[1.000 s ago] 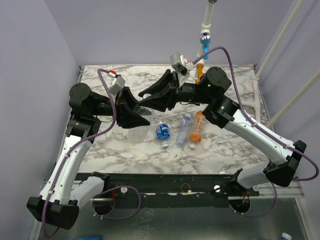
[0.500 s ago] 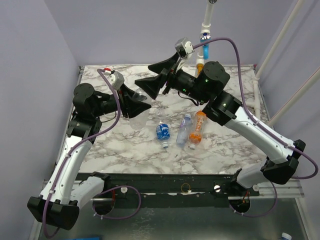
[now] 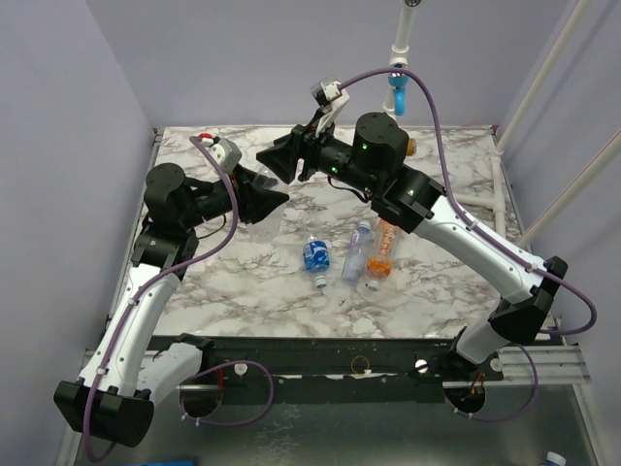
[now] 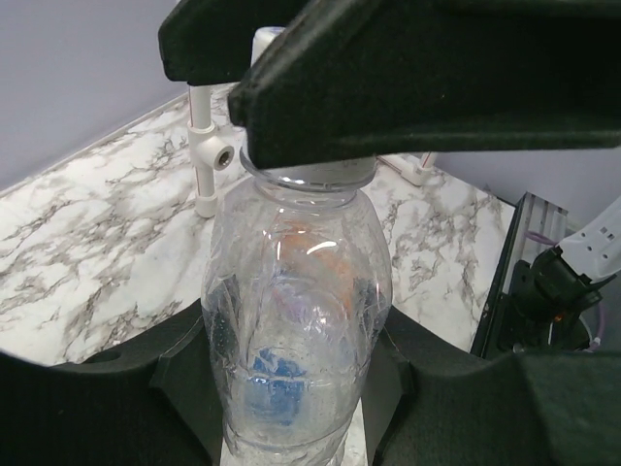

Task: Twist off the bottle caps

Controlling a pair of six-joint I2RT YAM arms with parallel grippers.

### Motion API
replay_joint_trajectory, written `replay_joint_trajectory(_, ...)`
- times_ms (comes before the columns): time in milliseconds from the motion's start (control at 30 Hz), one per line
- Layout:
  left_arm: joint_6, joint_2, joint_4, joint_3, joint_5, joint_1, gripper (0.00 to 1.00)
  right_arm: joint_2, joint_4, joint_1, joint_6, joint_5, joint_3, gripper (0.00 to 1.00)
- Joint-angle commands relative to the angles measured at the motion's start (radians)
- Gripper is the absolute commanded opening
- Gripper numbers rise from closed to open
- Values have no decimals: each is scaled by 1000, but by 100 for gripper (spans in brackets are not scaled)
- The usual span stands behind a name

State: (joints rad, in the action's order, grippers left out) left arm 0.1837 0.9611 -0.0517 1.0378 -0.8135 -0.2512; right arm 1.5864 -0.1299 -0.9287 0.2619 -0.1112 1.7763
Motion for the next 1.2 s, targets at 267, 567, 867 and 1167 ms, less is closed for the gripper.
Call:
replay_joint_trajectory(267, 14, -6, -5, -3, -31, -3, 8, -30, 45, -7, 18, -24, -34, 11)
replay_joint_trajectory(567, 266, 40, 38, 44, -412, -6, 9, -196, 219, 14, -85, -511, -198, 1)
replay_joint_trajectory(867, 407, 54, 112, 52, -508, -16, 9, -209, 265, 21, -69, -748, -245, 0)
replay_joint_trajectory(1167, 390, 50, 113, 38, -509, -16, 8, -238, 216, 40, -122, -659, -178, 1)
